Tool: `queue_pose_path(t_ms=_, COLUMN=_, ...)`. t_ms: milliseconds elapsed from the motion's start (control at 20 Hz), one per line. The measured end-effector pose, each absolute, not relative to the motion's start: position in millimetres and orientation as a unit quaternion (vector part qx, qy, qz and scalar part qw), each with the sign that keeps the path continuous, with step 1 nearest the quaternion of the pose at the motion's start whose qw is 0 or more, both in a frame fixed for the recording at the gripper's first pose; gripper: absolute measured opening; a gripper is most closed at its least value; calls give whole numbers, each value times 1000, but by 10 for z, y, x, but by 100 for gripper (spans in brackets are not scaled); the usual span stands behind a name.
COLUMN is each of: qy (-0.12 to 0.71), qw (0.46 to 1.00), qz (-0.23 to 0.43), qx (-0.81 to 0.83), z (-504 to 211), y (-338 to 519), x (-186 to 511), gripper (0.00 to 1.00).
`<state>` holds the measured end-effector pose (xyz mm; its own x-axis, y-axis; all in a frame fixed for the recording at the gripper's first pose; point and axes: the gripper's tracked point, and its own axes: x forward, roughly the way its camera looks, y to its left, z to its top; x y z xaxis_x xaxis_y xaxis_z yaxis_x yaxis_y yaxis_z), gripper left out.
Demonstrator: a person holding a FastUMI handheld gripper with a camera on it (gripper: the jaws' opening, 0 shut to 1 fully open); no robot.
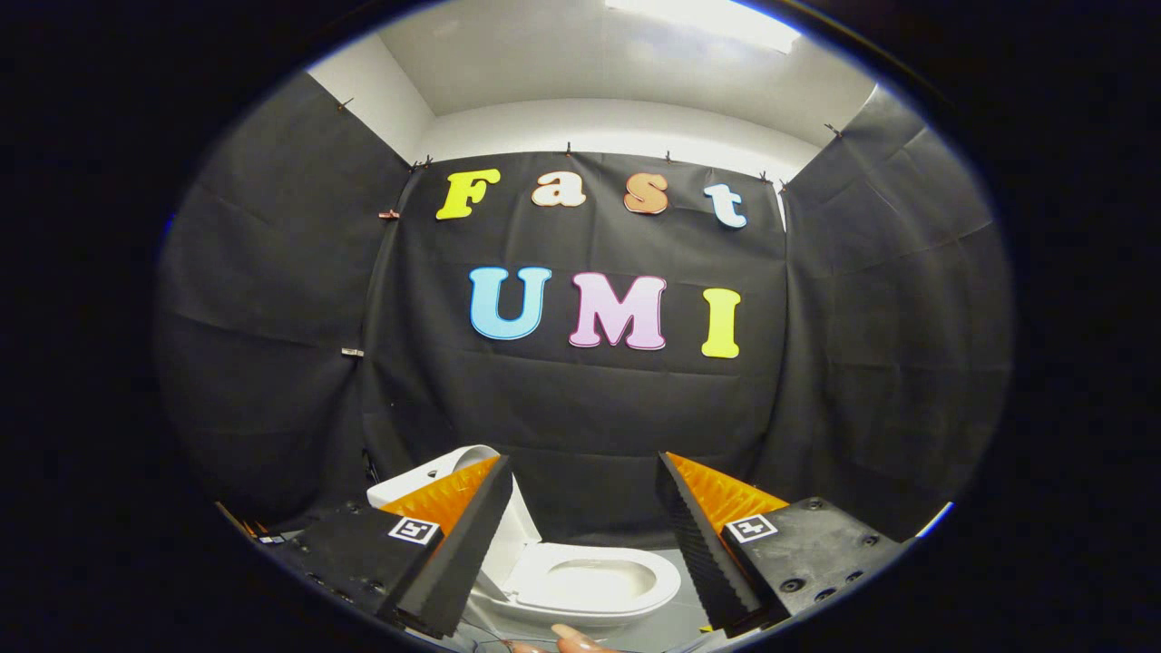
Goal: Open the toilet lid.
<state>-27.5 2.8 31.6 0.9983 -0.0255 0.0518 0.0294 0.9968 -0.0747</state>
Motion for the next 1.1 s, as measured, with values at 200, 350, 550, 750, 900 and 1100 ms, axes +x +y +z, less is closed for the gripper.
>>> queue_pose_path(t_ms=200, qy=-22, qw=999, qz=-12, qx=-32, z=302, y=41, x=-281, gripper=99)
queue_pose_path(t_ms=350, qy=-18, qw=999, qz=-15, qx=-31, z=282, y=11, x=-271, gripper=99)
queue_pose_path(t_ms=550, qy=-11, qw=999, qz=-20, qx=-27, z=245, y=-28, x=-268, gripper=99)
queue_pose_path(t_ms=750, qy=-8, qw=999, qz=-22, qx=-29, z=237, y=-44, x=-263, gripper=99)
queue_pose_path(t_ms=900, qy=-7, qw=999, qz=-22, qx=-26, z=239, y=-53, x=-267, gripper=99)
queue_pose_path(t_ms=1100, qy=-4, qw=1000, qz=-20, qx=-23, z=221, y=-55, x=-254, gripper=99)
